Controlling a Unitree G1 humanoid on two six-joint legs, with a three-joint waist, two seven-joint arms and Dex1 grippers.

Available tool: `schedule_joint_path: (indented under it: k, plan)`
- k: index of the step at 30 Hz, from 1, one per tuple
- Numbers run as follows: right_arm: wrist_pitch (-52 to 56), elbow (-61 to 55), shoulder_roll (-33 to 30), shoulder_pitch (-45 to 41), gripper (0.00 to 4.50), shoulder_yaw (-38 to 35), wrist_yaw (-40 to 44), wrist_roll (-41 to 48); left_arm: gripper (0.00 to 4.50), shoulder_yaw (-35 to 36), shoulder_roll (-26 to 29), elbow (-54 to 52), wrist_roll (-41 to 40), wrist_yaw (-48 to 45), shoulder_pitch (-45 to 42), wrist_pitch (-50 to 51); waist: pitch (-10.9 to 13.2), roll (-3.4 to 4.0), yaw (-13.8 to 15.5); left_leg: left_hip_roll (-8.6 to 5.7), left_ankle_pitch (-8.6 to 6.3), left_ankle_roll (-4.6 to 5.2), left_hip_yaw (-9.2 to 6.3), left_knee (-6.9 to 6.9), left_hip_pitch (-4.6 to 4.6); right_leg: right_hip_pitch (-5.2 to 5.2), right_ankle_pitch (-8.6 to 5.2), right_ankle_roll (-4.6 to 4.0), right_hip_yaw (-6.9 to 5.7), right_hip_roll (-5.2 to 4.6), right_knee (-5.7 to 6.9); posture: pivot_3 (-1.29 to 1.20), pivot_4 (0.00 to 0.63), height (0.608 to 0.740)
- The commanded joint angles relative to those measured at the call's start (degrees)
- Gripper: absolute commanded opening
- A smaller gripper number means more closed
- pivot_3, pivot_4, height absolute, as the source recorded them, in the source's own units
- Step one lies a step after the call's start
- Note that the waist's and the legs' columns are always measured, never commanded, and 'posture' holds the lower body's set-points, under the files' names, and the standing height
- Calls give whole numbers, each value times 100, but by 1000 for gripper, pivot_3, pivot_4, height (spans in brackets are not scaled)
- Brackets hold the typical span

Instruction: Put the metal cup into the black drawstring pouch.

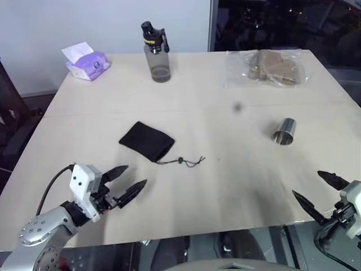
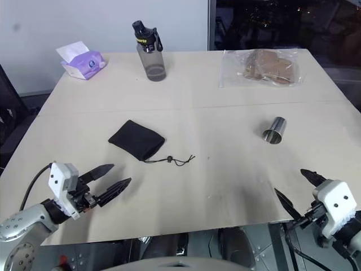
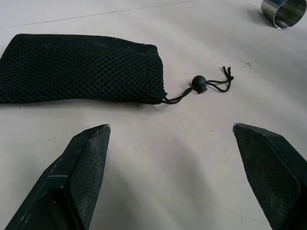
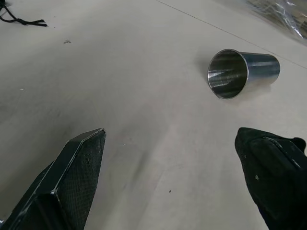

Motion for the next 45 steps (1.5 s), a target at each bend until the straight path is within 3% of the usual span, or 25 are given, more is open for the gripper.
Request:
schedule_joint_path:
  k: [1,6,14,19,24,25,26,29,30,34,38,42,45]
  plan:
    - [-298,-174,-11,-39,4500,54,130,184,4247,45,179,-143,-73,34,-255,52,0,1,4,0,5,9,0,-1,-2,-1,0,0,-1,1,-2,0,150,740]
    - [-206,-790,-256,-548,4500,675,197,493,4247,-337,339,-654,-44,532,-1161,380,1,4,56,4,6,17,-2,0,-7,-1,-3,-5,-6,35,-7,0,150,740]
    - [-104,-1166,-949,-1483,4500,1455,462,706,4247,-2121,1392,-1578,1216,2459,-2903,3257,4,-4,131,0,3,23,-4,-1,-1,16,-2,-3,-5,48,-25,0,150,740]
    - [201,-1337,-1176,-1870,4500,1670,296,949,4247,-3098,1350,-1454,1623,2828,-3762,4066,11,-15,138,0,3,22,-11,-3,-4,21,-1,-5,-7,55,-31,0,150,740]
    - [320,-1432,-1203,-1954,4500,1806,118,906,4247,-3605,1257,-1151,2048,2976,-4146,4121,13,-19,139,-1,3,23,-10,-2,-5,22,-1,-5,-6,55,-35,0,150,740]
    - [334,-1457,-1197,-1939,4500,1826,69,883,3660,-3697,1262,-1094,2113,2956,-4197,4092,13,-19,139,-1,3,23,-13,-2,-5,22,-1,-5,-7,55,-35,0,150,740]
    - [356,-1482,-1183,-1922,4500,1834,6,872,3472,-3764,1258,-1052,2153,2924,-4242,4066,14,-19,139,-1,3,23,-12,-2,-6,22,-1,-5,-7,55,-35,0,150,740]
    - [402,-1539,-1161,-1856,4500,1837,-158,796,2217,-3862,1205,-938,2245,2881,-4335,4035,14,-20,140,-1,3,23,-12,-2,-7,22,-1,-5,-7,53,-35,0,150,740]
    - [420,-1561,-1148,-1821,4500,1835,-224,762,2017,-3899,1206,-893,2281,2846,-4352,3962,14,-21,138,-1,3,23,-11,-1,-7,22,-1,-5,-6,52,-35,0,150,740]
    - [597,-1620,-1104,-1707,4500,1800,-538,673,29,-3948,1153,-711,2414,2741,-4408,3773,15,-21,138,-1,3,23,-11,-2,-7,21,-1,-5,-7,52,-35,0,150,740]
    - [1300,-1510,-950,-1993,4500,1528,-1387,605,29,-3403,1030,-290,1986,2221,-4661,3783,15,-24,139,-1,3,23,-11,0,-7,22,-1,-5,-7,52,-35,0,150,740]
    - [2780,-1275,-1581,-2579,4500,1620,-2089,-111,29,-2890,1022,171,1294,1365,-5119,3839,16,-23,135,-2,3,23,-7,5,-9,20,0,-5,-7,51,-35,0,150,740]
    - [3531,-651,-1574,-3267,4500,1717,-2431,-190,29,-2652,1012,485,816,832,-5444,3939,16,-23,136,-19,3,24,-11,5,-11,21,12,-26,-9,47,-35,0,150,740]
